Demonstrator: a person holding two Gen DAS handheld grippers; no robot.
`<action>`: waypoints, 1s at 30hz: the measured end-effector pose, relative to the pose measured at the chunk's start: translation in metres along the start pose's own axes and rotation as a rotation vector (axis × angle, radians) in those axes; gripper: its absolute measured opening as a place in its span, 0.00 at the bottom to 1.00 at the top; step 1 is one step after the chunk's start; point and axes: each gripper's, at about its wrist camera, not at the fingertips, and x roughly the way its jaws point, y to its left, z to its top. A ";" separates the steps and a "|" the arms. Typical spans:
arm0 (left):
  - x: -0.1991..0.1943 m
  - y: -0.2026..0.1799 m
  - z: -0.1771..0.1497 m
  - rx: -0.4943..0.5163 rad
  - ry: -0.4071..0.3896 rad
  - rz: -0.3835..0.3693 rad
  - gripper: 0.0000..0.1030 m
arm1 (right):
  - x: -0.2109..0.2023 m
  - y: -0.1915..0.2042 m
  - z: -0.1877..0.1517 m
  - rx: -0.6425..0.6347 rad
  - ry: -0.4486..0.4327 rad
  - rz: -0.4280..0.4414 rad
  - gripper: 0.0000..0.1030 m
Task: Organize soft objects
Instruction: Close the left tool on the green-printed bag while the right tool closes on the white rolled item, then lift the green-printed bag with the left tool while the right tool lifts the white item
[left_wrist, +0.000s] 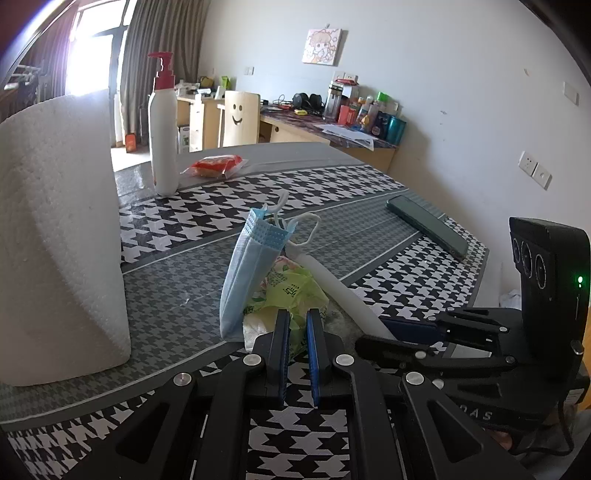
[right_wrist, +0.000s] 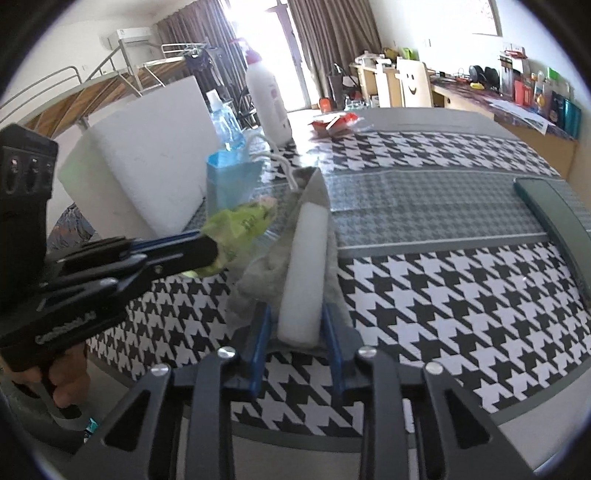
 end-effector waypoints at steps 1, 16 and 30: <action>0.000 0.000 0.000 0.001 0.001 0.002 0.09 | 0.000 -0.001 0.001 0.005 0.000 0.001 0.24; -0.023 -0.008 0.000 0.021 -0.051 -0.005 0.09 | -0.030 -0.003 0.009 0.022 -0.083 0.029 0.18; -0.059 -0.017 -0.007 0.030 -0.111 -0.005 0.09 | -0.051 0.003 0.009 0.046 -0.147 0.036 0.15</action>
